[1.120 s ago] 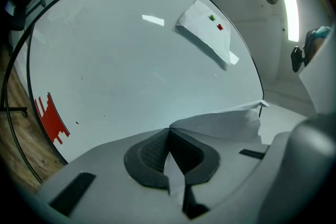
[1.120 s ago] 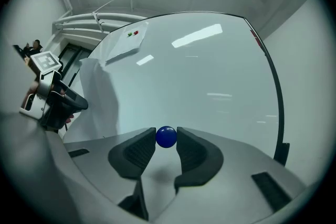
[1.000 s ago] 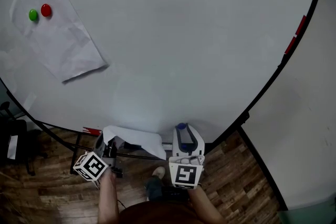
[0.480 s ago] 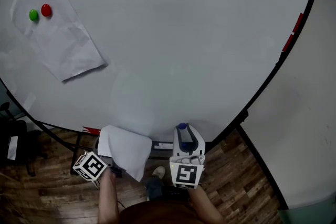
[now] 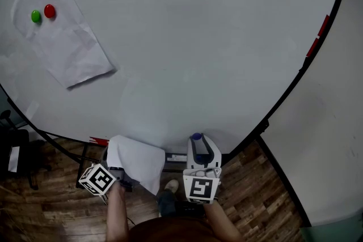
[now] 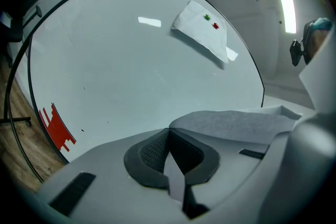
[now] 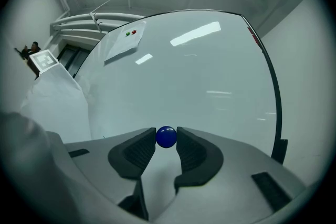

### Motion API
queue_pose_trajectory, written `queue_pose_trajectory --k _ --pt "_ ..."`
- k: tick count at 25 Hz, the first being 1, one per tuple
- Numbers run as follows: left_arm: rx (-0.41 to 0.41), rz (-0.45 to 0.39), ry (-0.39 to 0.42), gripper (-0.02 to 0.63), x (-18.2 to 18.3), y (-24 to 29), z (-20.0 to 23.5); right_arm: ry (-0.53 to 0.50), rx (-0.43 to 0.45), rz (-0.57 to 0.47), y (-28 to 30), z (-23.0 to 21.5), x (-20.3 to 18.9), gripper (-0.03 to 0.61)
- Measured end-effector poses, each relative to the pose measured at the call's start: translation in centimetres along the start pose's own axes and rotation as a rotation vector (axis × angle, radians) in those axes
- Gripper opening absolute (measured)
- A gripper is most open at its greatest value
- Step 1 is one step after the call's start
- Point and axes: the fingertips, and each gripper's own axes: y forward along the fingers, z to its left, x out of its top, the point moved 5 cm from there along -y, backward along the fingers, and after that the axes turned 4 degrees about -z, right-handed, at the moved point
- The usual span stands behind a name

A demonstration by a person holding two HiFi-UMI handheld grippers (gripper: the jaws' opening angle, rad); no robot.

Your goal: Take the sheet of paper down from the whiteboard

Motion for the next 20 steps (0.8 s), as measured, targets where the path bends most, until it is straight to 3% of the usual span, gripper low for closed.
queue_pose_trajectory --k 20 --pt "-0.016 0.018 -0.006 0.023 -0.83 1.01 -0.67 -0.040 0.022 -0.008 0.01 0.01 -0.33 0.135"
